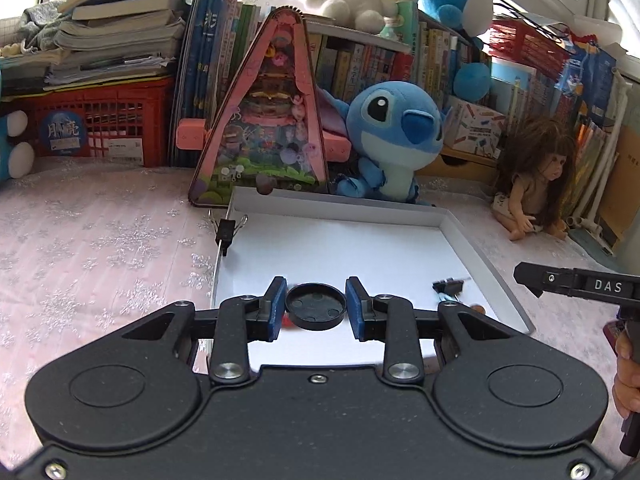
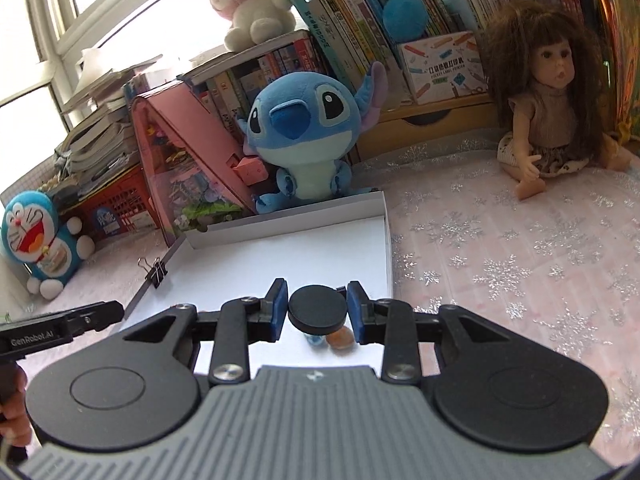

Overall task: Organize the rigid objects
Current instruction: 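Carry both black lids over the white tray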

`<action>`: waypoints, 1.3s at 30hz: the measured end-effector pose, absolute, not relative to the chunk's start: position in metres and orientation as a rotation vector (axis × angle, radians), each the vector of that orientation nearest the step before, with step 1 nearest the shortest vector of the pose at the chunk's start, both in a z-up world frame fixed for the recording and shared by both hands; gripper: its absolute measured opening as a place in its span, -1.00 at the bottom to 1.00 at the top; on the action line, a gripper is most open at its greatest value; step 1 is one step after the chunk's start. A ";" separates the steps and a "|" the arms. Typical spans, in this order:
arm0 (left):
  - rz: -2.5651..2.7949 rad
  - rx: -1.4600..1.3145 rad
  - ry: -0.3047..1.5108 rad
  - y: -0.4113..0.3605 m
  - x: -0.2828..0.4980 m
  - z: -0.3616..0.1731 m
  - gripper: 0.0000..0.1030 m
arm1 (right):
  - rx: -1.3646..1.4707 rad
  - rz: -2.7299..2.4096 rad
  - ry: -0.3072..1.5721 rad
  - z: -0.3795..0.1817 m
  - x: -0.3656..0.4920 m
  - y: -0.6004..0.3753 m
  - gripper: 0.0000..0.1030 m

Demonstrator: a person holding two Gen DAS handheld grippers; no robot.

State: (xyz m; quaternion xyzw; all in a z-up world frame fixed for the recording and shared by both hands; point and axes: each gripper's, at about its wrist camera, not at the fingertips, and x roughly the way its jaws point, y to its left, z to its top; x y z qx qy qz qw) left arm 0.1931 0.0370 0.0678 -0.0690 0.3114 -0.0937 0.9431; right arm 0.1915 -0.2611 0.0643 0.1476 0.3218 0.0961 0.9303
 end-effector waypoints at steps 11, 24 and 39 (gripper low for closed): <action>-0.143 -0.114 0.721 0.017 0.275 0.044 -0.42 | 0.268 0.178 0.726 0.048 0.266 -0.243 -0.28; -0.134 -0.132 0.695 0.014 0.289 0.022 -0.42 | 0.171 0.159 0.749 0.017 0.279 -0.219 -0.28; -0.081 -0.087 0.749 0.010 0.297 0.007 -0.42 | 0.100 0.168 0.766 0.009 0.283 -0.213 -0.30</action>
